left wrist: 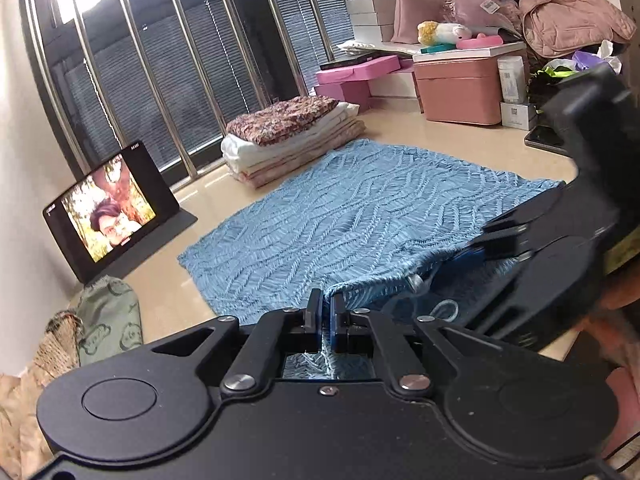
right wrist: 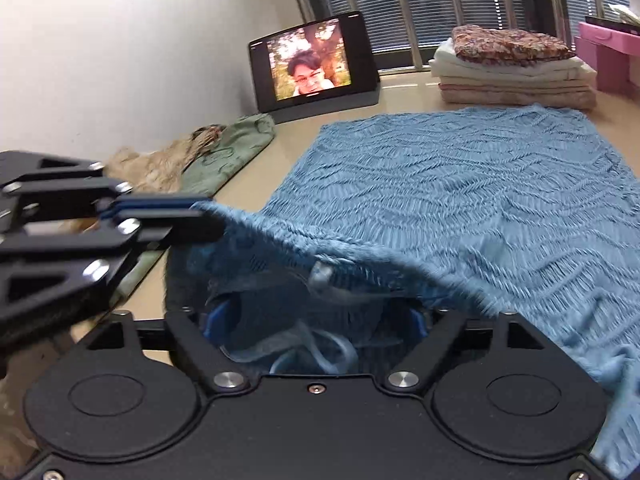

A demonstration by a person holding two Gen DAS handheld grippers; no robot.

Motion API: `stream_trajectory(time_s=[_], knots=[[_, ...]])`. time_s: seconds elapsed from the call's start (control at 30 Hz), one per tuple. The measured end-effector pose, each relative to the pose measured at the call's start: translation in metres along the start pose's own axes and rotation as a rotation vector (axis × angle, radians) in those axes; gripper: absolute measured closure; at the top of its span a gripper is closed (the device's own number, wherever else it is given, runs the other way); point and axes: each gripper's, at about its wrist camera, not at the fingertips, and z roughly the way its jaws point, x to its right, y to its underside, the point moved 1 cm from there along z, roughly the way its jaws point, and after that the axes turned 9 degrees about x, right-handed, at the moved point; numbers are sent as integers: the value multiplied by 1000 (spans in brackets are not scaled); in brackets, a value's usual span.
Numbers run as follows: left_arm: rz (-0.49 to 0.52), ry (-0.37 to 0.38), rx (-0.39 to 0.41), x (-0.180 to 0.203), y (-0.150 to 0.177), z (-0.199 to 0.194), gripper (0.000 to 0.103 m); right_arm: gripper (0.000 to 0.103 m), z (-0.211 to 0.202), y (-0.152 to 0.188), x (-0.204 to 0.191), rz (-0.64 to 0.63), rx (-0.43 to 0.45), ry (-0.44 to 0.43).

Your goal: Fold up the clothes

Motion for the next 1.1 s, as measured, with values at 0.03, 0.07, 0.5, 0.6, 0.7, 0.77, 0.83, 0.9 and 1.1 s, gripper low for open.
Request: stream_trajectory(time_s=[0.03,0.07,0.5,0.6,0.7,0.77,0.83,0.9,1.1], knots=[[-11,2,-3,-1,1,0,99,17,-5,0,1,2,-5,-1],[-18,4,-6,-1,2,-1,99,17,-11,0,1,6,-9,-7],[-46,14,-19,0,11,-9,99,61,-62,19,2,-16,50,7],[-42,17,-24,2,14,-9,99,76,-61,21,-1,-36,61,-17],[-47,17,-27,4,16,-10,99,81,-50,20,-1,-12,51,-29],[-52,16,-28,6,18,-11,99,83,-43,21,-1,1,40,-39],[-53,22,-27,7,20,-13,99,83,-36,25,-7,-16,0,-62],[-47,25,-31,8,22,-14,99,83,-36,30,-13,-59,-16,-64],[-45,29,-39,10,28,-14,99,80,-53,26,-18,-92,66,-46]])
